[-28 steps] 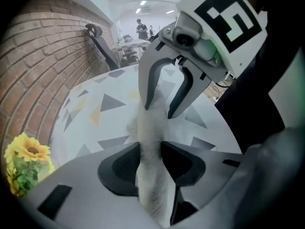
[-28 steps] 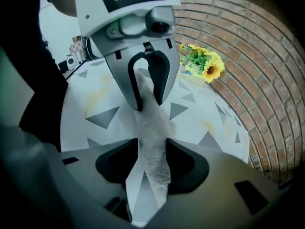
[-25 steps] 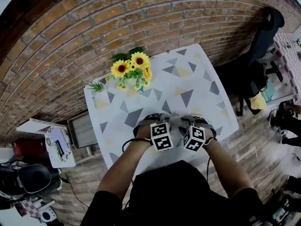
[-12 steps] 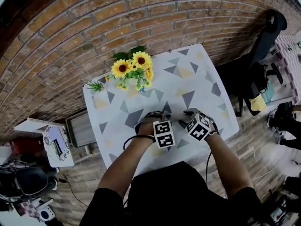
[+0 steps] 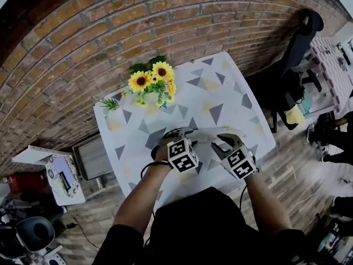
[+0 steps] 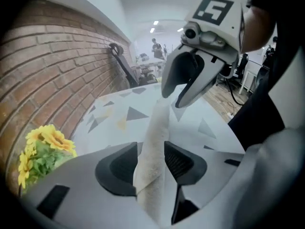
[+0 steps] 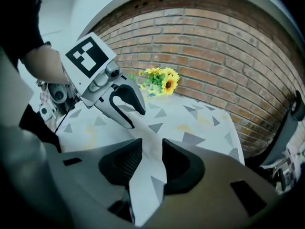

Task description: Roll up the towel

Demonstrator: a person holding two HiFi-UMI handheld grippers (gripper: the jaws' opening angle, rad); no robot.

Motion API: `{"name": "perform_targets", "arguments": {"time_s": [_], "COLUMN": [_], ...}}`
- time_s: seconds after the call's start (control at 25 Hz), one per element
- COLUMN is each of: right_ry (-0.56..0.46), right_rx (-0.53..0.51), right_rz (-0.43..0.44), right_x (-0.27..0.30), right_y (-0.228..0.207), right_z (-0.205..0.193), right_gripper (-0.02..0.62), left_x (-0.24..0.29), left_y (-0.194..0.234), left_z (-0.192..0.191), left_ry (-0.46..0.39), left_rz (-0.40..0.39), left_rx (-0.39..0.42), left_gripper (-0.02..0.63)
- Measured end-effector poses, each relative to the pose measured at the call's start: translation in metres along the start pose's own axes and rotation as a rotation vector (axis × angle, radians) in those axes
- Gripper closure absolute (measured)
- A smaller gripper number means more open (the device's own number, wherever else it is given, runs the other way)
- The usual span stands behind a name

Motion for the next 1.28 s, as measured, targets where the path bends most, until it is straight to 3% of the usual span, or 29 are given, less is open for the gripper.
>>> {"name": "perform_targets", "arguments": {"time_s": [0.16,0.32,0.4,0.52,0.68,0.76,0.92,1.12,1.28], "right_ry": [-0.086,-0.198,-0.289,-0.381,-0.408,-0.425,-0.493,-0.551,-0.654], "right_rx": [0.189,0.336,0.387,0.404,0.29,0.238,0.211,0.207,0.149], "right_rz": [-0.038,-0.067,-0.045,-0.017,0.023,0.045,0.073,0.077,0.055], "right_x": [-0.038,-0.069,-0.084,-0.104,-0.138,-0.163,-0.206,-0.231,-0.249], "right_y": [0.003,-0.007,-0.01,-0.015,-0.018,-0.021,-0.041,-0.06,-0.072], "right_z": [0.002,-0.001,0.003,0.005,-0.006,-0.019,-0.051,-0.065,-0.038], "right_gripper": [0.504,0.578,0.578,0.58,0.579,0.578,0.58,0.58,0.58], "left_x": [-0.041,-0.086,-0.108,-0.136,-0.164,-0.169,-0.165,-0.176,-0.188], "left_y": [0.004,-0.001,-0.007,-0.018,-0.048,-0.07,-0.118,-0.162,-0.153], "left_z": [-0.003,-0.004,-0.001,0.008,0.032,0.046,0.067,0.095,0.112], "left_ry": [-0.144,-0.287,-0.391,-0.53,-0.657,-0.669,-0.61,-0.611,-0.608], "left_rz": [0.058,0.13,0.16,0.194,0.23,0.322,0.553,0.63,0.704], "left_rx": [-0.114,-0.26,-0.343,-0.463,-0.578,-0.589,-0.672,-0.665,-0.654], "left_gripper": [0.424,0.507,0.542,0.572,0.584,0.584,0.586,0.588,0.588]}}
Point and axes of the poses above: the fingertips, and each gripper's own axes: x forward along the fingers, y to its left, z out of its top, the point moved 7 cm from there along -x, backward along the fingers, and after that the axes turned 2 degrees about -z, right-handed, at the moved point
